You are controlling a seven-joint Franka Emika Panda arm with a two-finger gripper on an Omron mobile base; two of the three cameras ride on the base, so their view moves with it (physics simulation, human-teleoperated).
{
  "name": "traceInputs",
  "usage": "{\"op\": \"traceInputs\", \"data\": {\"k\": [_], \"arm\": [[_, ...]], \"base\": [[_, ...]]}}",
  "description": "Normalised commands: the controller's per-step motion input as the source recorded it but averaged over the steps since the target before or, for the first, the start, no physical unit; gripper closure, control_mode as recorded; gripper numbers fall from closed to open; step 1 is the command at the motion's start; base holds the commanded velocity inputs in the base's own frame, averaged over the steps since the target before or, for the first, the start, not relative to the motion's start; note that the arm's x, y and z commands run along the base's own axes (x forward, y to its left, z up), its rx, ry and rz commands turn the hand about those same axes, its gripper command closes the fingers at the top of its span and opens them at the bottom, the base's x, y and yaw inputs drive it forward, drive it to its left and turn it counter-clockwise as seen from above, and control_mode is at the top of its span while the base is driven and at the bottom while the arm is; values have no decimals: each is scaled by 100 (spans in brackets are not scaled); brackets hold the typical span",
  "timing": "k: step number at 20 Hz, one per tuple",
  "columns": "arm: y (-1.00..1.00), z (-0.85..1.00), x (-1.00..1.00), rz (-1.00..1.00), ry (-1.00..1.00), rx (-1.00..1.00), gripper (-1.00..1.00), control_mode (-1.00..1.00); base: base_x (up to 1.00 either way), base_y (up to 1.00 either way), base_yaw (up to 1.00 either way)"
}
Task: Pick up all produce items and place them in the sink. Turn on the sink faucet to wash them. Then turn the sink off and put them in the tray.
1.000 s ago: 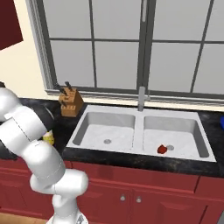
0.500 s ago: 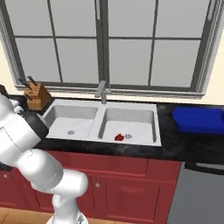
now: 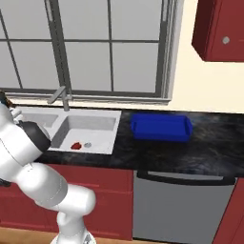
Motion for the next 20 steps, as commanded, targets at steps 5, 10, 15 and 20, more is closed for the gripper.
{"op": "traceInputs", "data": {"k": [5, 10, 15, 20], "arm": [[0, 0, 0, 0, 0, 0, 100, 100], [0, 0, 0, 0, 0, 0, 100, 100], [0, 0, 0, 0, 0, 0, 100, 100], [0, 0, 0, 0, 0, 0, 100, 100]], "base": [[36, -67, -7], [62, -22, -5], [61, -10, -4], [69, -5, 2]]}}
